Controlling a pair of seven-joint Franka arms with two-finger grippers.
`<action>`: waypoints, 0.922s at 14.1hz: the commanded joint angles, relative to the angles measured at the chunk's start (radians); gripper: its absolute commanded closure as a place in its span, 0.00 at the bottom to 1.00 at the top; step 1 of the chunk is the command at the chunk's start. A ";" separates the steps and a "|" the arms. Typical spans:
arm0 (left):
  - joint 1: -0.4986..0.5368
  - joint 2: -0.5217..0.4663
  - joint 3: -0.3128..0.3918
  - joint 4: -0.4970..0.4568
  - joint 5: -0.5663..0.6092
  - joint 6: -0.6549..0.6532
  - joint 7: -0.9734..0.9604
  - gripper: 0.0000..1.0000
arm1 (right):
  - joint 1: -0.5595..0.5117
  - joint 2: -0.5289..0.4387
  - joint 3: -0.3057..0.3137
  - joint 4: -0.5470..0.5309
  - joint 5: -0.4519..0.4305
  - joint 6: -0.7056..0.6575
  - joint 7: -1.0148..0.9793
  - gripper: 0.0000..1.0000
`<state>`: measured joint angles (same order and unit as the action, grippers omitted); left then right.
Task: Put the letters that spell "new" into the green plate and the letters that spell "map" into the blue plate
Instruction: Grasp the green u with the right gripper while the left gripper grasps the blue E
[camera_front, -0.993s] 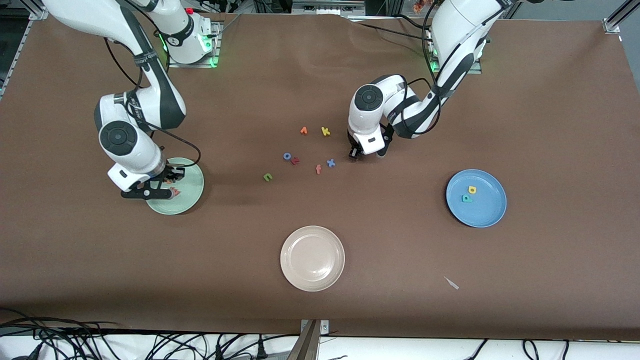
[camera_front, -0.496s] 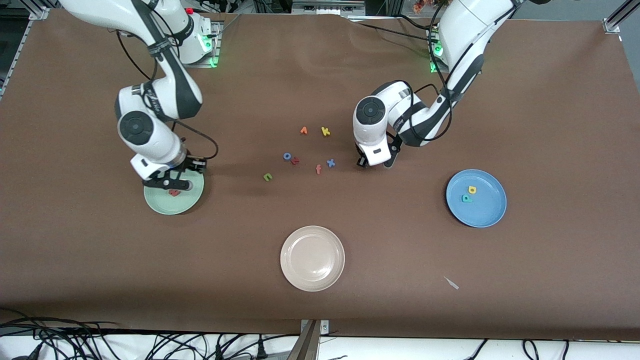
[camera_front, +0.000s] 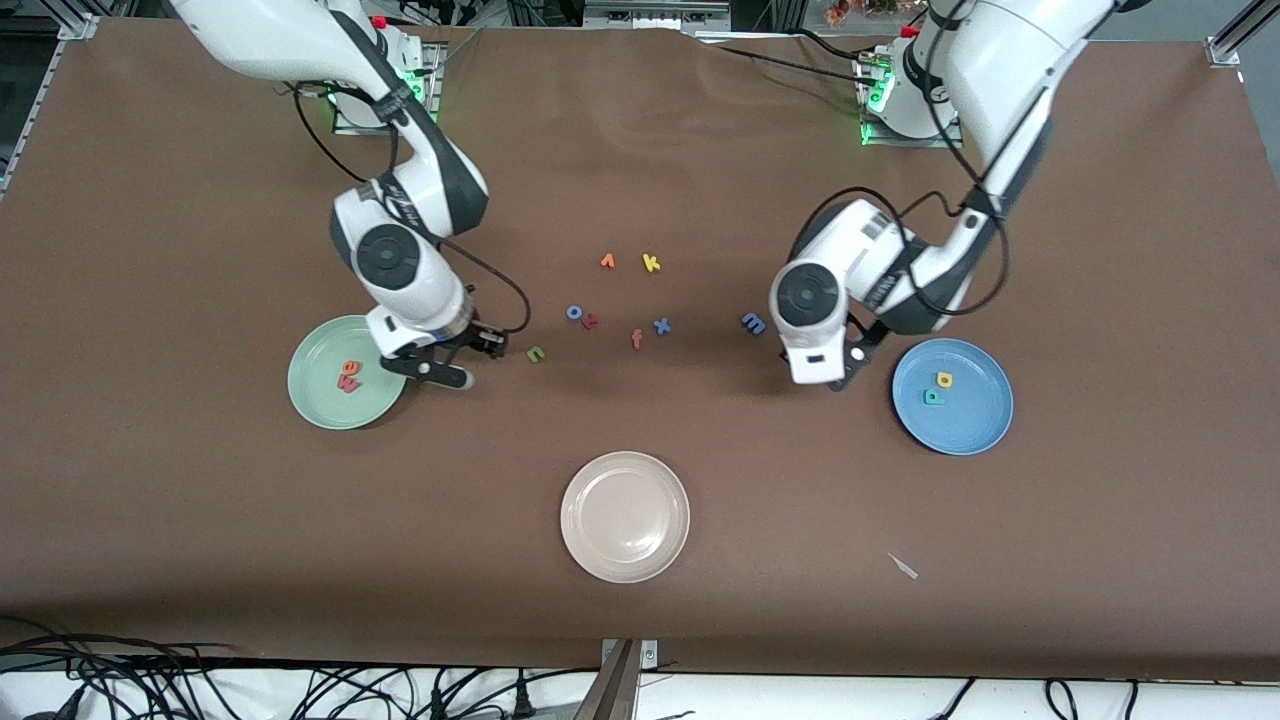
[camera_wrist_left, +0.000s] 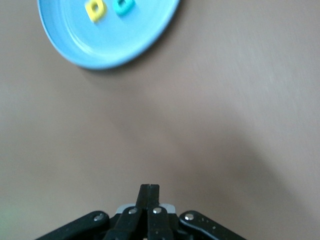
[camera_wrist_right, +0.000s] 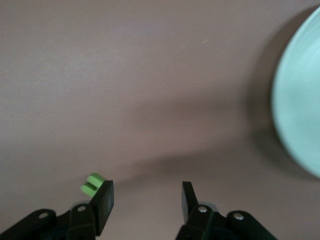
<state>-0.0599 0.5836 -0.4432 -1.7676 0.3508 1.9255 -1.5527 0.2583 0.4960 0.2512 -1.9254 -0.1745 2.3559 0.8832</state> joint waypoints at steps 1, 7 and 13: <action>0.002 0.010 -0.009 0.020 -0.030 -0.028 0.025 1.00 | 0.064 0.081 -0.001 0.081 -0.060 -0.001 0.156 0.37; -0.006 0.010 -0.081 0.002 -0.078 0.084 0.065 0.28 | 0.091 0.119 -0.012 0.091 -0.062 0.059 0.247 0.37; -0.011 -0.092 -0.123 -0.267 -0.066 0.421 0.056 0.14 | 0.154 0.156 -0.072 0.075 -0.068 0.132 0.296 0.33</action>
<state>-0.0829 0.5837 -0.5674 -1.8963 0.2896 2.2405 -1.5154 0.3726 0.6347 0.2123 -1.8567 -0.2201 2.4638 1.1397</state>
